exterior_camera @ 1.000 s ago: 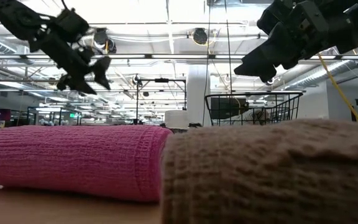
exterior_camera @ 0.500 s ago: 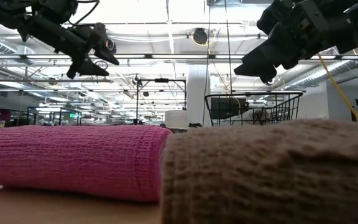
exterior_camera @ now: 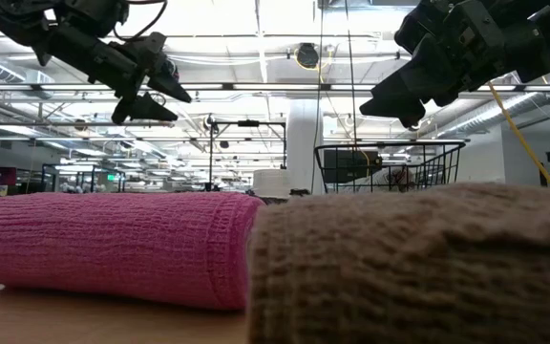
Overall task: Pick & place medical supplies in basket/bin
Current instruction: Put the white pill bottle into the left black basket
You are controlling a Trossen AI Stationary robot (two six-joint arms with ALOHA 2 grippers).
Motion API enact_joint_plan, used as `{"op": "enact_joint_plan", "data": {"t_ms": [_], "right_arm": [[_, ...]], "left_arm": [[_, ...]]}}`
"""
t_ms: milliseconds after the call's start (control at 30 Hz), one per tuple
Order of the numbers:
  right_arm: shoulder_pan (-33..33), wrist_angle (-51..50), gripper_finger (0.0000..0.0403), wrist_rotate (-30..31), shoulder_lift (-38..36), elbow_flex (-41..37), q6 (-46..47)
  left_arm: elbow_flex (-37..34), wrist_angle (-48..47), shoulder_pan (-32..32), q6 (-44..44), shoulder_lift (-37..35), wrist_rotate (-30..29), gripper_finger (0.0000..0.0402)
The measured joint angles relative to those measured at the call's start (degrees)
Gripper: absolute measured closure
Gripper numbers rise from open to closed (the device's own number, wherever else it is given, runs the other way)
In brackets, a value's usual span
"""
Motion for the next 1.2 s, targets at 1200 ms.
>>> {"op": "enact_joint_plan", "data": {"t_ms": [1200], "right_arm": [[5.07, 7.43, 0.0234, 0.0, 10.33, 0.04, -0.17]], "left_arm": [[-0.04, 20.26, -23.17, 5.42, 14.27, -9.11, 0.0133]]}}
